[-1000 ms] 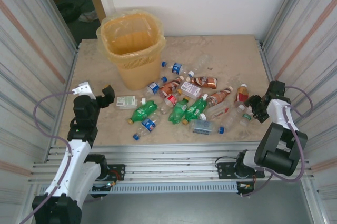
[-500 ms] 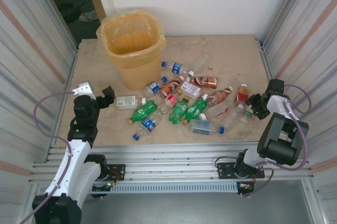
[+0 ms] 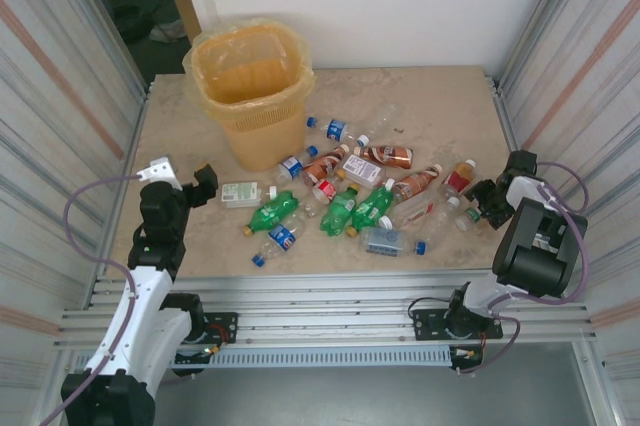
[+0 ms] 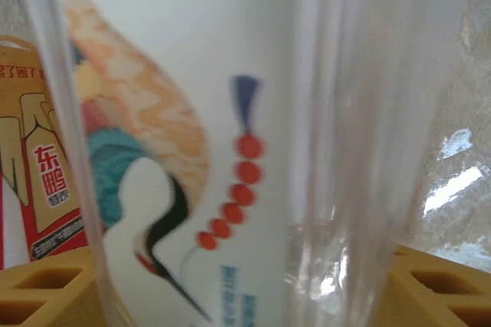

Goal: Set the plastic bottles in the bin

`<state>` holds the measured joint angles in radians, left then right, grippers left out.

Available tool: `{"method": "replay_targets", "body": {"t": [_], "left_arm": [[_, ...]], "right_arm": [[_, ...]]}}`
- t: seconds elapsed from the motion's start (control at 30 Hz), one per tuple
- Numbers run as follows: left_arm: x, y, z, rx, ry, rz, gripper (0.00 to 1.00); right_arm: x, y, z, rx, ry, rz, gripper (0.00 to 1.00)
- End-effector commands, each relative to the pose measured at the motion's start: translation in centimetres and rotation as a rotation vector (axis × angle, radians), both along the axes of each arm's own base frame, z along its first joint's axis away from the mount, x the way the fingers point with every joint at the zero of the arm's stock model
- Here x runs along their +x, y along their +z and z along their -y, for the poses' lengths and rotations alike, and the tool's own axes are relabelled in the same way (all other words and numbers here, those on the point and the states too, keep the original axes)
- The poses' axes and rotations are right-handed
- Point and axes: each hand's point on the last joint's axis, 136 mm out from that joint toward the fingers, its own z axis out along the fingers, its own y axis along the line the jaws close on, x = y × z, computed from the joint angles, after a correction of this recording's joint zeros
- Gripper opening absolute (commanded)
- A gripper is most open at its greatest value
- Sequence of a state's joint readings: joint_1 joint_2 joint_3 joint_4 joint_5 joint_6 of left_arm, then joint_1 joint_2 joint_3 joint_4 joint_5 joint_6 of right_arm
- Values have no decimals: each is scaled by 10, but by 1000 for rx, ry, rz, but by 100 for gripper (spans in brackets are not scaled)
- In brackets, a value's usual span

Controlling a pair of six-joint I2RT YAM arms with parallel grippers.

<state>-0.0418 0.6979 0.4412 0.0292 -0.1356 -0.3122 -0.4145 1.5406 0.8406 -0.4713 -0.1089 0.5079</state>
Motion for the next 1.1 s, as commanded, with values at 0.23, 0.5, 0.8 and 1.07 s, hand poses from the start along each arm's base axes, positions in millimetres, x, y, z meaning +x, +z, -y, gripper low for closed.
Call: {"method": "replay_targets", "body": {"t": [0.23, 0.5, 0.8, 1.07], "left_arm": [[-5, 22, -5, -12, 36, 56, 99], [-7, 33, -12, -65, 93, 52, 99], [-16, 51, -12, -115, 110, 60, 99], [-33, 75, -14, -120, 111, 89, 99]], "right_arm": [[-4, 6, 8, -44, -9, -15, 50], [-2, 44, 11, -123, 15, 49, 29], [11, 110, -8, -244, 110, 166, 18], [28, 180, -56, -302, 269, 357, 14]]}}
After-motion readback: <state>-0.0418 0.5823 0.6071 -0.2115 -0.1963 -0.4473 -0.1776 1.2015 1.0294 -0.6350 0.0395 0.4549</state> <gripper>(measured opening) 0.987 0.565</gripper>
